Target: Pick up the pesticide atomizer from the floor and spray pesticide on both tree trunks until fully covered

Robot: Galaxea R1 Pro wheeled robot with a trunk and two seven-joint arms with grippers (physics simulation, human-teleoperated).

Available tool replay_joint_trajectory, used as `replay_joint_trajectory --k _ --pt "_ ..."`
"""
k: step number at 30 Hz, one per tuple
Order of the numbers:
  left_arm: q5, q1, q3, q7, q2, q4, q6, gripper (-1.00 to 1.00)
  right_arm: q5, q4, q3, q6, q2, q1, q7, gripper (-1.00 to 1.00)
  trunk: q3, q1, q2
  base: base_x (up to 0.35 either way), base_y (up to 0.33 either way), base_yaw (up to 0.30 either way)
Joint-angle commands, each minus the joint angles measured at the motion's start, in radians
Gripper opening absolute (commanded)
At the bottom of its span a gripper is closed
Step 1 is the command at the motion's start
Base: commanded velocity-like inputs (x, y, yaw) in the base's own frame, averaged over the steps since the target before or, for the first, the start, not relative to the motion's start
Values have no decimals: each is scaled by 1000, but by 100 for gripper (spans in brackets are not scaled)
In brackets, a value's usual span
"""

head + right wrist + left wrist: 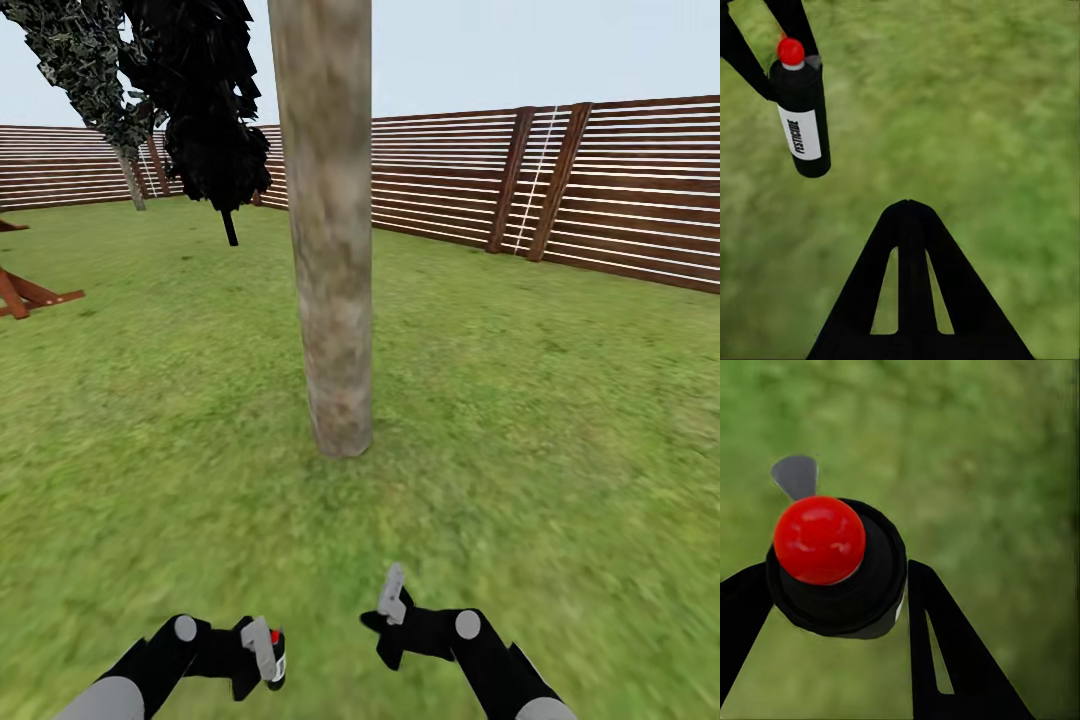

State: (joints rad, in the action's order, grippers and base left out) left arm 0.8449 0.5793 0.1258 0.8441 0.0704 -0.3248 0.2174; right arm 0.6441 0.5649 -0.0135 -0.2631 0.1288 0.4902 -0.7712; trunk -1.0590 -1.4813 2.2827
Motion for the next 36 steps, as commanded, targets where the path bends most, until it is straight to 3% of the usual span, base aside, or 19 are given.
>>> replay_joint_trajectory --k 1,5,8,14,25,30,36 --pt "12 1 4 4 -8 -1 3 -100 9 1 0 -5 7 0 -4 -100 -1 0 0 0 0 0" --pt "16 5 -1 5 -30 -23 2 -100 9 1 -82 -5 17 3 -6 -100 -1 0 0 0 0 0" --pt "15 6 -2 6 -35 -38 3 -100 9 2 -108 -5 18 6 -6 -100 -1 0 0 0 0 0" --pt "49 7 -1 6 -54 -40 6 -100 8 4 -112 -7 18 11 -5 -100 -1 0 0 0 0 0" --pt "49 7 -1 9 -103 -40 12 -100 8 3 -112 -7 18 13 -5 -100 -1 0 0 0 0 0" --pt "49 7 -1 10 -144 -40 17 -100 8 3 -111 -7 17 13 -5 -100 -1 0 0 0 0 0" --pt "49 7 -2 10 -157 -40 17 -100 8 3 -111 -7 17 13 -5 -100 -1 0 0 0 0 0"
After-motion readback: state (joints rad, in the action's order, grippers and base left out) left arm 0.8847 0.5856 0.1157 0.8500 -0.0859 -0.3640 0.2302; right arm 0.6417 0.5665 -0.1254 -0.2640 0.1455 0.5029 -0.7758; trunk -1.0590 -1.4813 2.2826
